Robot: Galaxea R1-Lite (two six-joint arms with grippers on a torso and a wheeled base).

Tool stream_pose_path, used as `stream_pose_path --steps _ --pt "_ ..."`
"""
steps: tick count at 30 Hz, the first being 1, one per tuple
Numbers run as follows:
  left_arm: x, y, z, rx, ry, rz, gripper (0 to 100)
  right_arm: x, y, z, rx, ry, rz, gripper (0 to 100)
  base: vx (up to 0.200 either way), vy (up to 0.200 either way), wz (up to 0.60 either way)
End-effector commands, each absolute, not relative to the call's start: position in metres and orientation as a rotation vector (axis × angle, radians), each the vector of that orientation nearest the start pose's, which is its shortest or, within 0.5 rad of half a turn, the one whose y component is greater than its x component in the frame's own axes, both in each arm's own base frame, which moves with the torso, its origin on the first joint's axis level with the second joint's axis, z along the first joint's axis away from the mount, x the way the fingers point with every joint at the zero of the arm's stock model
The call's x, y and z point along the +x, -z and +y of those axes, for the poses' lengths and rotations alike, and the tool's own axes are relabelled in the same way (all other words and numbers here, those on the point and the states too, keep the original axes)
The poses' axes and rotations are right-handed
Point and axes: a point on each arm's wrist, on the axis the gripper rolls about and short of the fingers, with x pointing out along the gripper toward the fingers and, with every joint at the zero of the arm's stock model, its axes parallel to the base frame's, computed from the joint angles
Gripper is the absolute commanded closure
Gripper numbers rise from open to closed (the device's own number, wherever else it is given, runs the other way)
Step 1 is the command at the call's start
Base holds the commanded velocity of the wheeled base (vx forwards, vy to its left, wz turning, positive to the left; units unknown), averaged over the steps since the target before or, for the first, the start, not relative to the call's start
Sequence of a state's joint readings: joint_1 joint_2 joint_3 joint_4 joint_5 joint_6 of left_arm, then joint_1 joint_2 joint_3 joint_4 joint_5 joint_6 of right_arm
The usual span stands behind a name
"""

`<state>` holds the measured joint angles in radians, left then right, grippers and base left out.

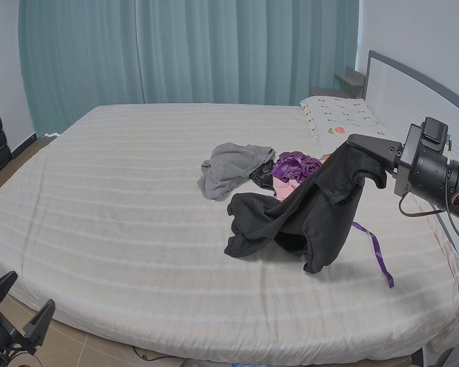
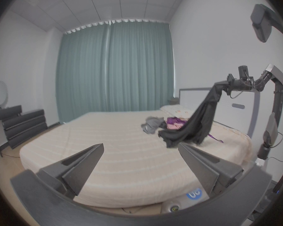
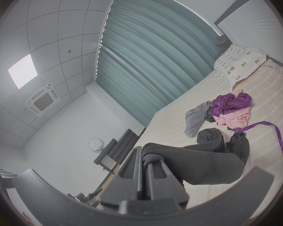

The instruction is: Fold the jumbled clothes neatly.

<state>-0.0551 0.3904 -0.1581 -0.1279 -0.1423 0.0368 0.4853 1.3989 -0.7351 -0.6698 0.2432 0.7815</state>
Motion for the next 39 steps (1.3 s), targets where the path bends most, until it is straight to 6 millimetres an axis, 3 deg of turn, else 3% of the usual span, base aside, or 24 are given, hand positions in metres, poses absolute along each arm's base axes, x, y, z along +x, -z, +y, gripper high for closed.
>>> stream_pose_path --steps 1,11,14,16,24,28,36,39 --pt "0.072 -0.137 -0.013 0.008 0.339 0.431 0 0.210 -0.253 0.115 0.746 -0.693 0.257 100 0.000 0.000 0.00" --pt "0.167 -0.100 -0.039 -0.074 0.426 0.649 0 0.215 -0.256 0.119 0.750 -0.712 0.224 100 0.000 0.000 0.00" --pt "0.174 -0.097 -0.043 -0.074 0.436 0.648 0 0.215 -0.257 0.119 0.751 -0.714 0.213 100 0.000 0.000 0.00" --pt "0.199 -0.082 -0.061 -0.054 0.435 0.664 0 0.218 -0.259 0.122 0.746 -0.724 0.201 100 0.000 0.000 0.00" --pt "0.222 -0.044 -0.114 0.017 0.463 0.752 0 0.218 -0.257 0.125 0.714 -0.727 0.194 100 0.000 0.000 0.00" --pt "0.243 -0.034 -0.143 -0.040 0.440 0.675 0 0.219 -0.257 0.126 0.714 -0.731 0.196 100 0.000 0.000 0.00" --pt "0.269 -0.005 -0.182 -0.012 0.453 0.669 0 0.224 -0.257 0.130 0.718 -0.739 0.181 100 0.000 0.000 0.00" --pt "0.273 0.000 -0.186 -0.010 0.453 0.672 0 0.225 -0.258 0.130 0.719 -0.744 0.169 100 0.000 0.000 0.00"
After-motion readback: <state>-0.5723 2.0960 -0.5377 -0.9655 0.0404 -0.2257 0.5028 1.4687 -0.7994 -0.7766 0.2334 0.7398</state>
